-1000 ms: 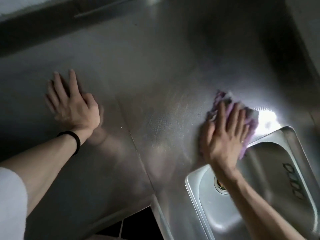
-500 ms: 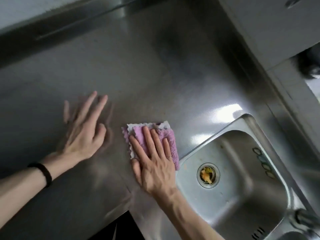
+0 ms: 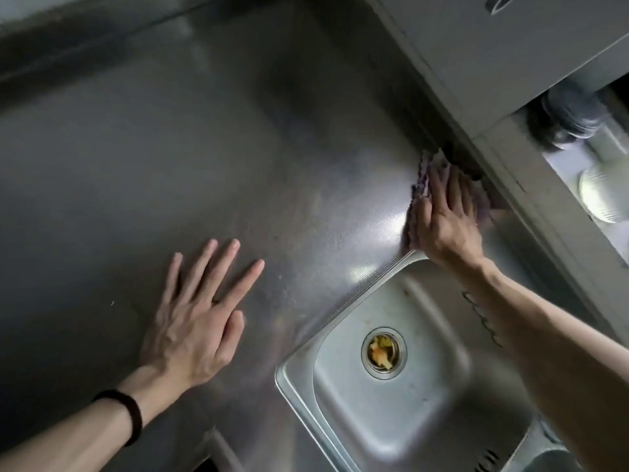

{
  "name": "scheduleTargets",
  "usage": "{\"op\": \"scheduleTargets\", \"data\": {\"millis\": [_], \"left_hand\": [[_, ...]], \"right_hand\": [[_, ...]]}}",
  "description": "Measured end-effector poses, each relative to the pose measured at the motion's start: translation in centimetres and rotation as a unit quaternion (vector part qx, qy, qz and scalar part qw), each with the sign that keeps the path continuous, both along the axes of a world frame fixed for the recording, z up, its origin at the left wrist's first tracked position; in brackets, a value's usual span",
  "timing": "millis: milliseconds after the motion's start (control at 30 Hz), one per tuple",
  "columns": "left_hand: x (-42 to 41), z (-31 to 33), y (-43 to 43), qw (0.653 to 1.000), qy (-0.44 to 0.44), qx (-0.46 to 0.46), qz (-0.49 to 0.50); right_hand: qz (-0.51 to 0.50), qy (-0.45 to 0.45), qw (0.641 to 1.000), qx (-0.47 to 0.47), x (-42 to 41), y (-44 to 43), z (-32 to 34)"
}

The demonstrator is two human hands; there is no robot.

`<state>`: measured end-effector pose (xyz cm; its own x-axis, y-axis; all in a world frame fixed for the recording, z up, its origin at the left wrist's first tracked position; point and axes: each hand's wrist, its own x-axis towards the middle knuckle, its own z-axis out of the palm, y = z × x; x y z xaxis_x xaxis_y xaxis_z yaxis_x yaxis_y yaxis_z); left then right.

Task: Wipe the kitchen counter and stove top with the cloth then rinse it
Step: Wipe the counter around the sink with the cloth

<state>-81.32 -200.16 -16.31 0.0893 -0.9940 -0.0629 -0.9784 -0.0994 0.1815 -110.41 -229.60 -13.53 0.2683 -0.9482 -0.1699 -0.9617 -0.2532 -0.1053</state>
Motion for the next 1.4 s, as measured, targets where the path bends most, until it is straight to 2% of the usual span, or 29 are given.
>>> {"op": "scheduleTargets", "data": {"millis": [133, 267, 333, 467, 667, 733, 867, 1000, 1200, 1300, 1400], "left_hand": [[-0.4, 0.3, -0.2, 1.000, -0.004, 0.011, 0.001], [-0.3, 1.0, -0.4, 0.999, -0.006, 0.033, 0.002], [-0.4, 1.1, -0.2, 0.999, -0.010, 0.041, 0.000], [-0.2, 0.9, -0.2, 0.999, -0.007, 0.037, 0.000], [-0.3, 0.9, -0.2, 0.999, 0.002, 0.034, 0.006], [-0.2, 0.9, -0.3, 0.999, 0.004, 0.032, 0.005], [-0.2, 0.9, -0.2, 0.999, 0.000, 0.031, 0.008], [-0.4, 1.1, -0.3, 1.000, 0.006, 0.023, 0.012], [-0.4, 0.9, -0.1, 1.000, 0.002, 0.012, 0.012], [-0.4, 0.8, -0.2, 1.000, 0.004, 0.013, 0.012], [-0.4, 0.9, -0.2, 1.000, -0.005, 0.014, 0.010]], "right_hand": [[-0.082, -0.027, 0.996, -0.003, 4.5, 1.1, -0.4], [0.037, -0.060, 0.997, -0.010, 11.6, 6.7, -0.8], [0.048, -0.070, 0.996, -0.022, 13.9, 9.6, -1.2], [0.038, -0.071, 0.996, -0.022, 13.8, 13.8, -1.4], [0.065, -0.110, 0.991, 0.028, 11.7, 32.1, -1.8], [0.066, -0.110, 0.991, 0.039, 11.8, 35.2, -2.1], [0.051, -0.125, 0.990, 0.030, 12.3, 33.3, -2.0], [-0.070, -0.135, 0.988, 0.001, 13.0, 26.3, -1.9], [-0.196, -0.089, 0.976, -0.012, 12.9, 16.7, -1.3], [-0.213, -0.092, 0.973, -0.015, 13.7, 18.3, -1.3], [-0.156, -0.119, 0.980, -0.022, 14.9, 26.2, -1.5]]}}
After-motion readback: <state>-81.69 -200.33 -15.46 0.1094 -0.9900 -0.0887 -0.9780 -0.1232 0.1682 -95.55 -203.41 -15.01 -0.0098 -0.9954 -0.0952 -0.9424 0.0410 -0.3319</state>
